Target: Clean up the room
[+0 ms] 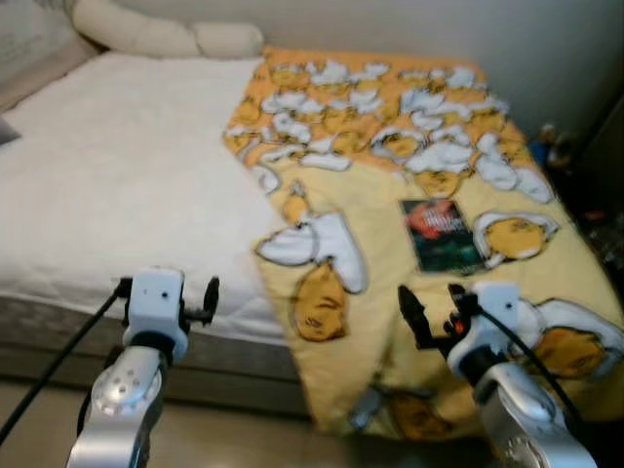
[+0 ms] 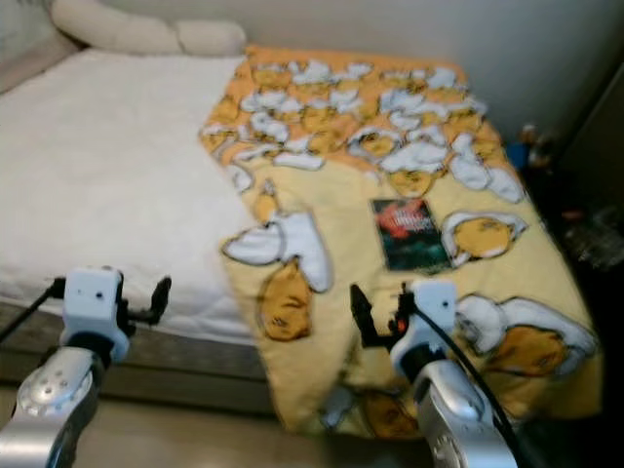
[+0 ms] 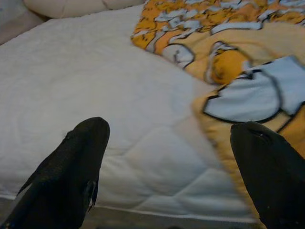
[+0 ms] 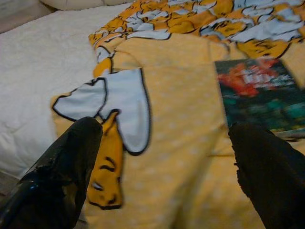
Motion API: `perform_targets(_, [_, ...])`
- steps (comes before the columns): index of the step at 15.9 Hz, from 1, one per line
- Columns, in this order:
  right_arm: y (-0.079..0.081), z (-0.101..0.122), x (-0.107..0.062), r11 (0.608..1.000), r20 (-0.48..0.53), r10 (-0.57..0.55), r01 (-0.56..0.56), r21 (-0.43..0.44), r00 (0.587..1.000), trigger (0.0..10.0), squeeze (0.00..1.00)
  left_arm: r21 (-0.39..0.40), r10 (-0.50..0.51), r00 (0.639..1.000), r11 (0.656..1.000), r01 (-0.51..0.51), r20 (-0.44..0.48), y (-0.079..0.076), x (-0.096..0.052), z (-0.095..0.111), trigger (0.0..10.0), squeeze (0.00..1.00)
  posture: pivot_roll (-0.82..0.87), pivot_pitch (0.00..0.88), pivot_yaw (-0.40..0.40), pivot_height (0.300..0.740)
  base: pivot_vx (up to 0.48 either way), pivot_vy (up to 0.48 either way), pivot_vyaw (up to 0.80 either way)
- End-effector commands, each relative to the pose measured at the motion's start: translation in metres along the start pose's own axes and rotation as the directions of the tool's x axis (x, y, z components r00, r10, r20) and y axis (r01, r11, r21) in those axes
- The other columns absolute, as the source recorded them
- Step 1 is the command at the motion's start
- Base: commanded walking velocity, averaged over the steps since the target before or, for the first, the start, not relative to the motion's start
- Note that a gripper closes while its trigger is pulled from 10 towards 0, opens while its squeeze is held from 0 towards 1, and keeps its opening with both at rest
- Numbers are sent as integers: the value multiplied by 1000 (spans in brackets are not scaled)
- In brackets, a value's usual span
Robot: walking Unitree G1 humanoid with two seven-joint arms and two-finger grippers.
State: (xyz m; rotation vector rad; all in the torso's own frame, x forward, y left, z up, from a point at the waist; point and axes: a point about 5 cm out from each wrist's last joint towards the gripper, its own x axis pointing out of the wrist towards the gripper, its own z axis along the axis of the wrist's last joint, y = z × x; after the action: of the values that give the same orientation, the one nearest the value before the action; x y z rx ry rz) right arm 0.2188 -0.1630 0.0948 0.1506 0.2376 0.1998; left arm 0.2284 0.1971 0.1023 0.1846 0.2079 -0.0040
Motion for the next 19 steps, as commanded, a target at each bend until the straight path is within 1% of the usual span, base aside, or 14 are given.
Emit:
perform_targets(1, [-5,5,-1,1000,13,-12,12,-12,1000,10000,1000,3,-13,1000,1000,13,5,-3,2,2,10000,918,-119,0,24,740,0,-375,0])
perform_targets(4, [-5,5,0,1000,19,-18,18,9,1000,10000,1000,5,-22,1000,1000,22,7,-3,4,3,10000,918,-122,0,31,740,0,-375,0])
perform_targets(8, [0,3,5,1000,4,23,-23,-2,1000,10000,1000,5,-30,1000,1000,30,9,-6,3,4,10000,914,-108,0,23,740,0,-379,0])
perform_targets(10, [0,4,9,1000,2,30,-30,6,1000,10000,1000,4,-24,1000,1000,24,5,-5,2,2,10000,914,-108,0,18,740,0,-377,800])
perform_targets(16, [-2,4,10,1000,-1,30,-30,6,1000,10000,1000,2,-26,1000,1000,26,9,-6,2,3,10000,910,-110,0,14,740,0,-377,800])
perform_targets(18, [-2,-1,12,1000,-18,18,-18,25,1000,10000,1000,-26,-19,1000,999,18,-12,-6,1,-1,10000,890,-107,0,6,740,0,-178,0])
perform_targets(19, [0,-2,14,999,-21,24,-23,27,1000,10000,1000,-18,-11,1000,1000,10,-10,-5,1,0,10000,886,-105,0,2,740,0,0,0])
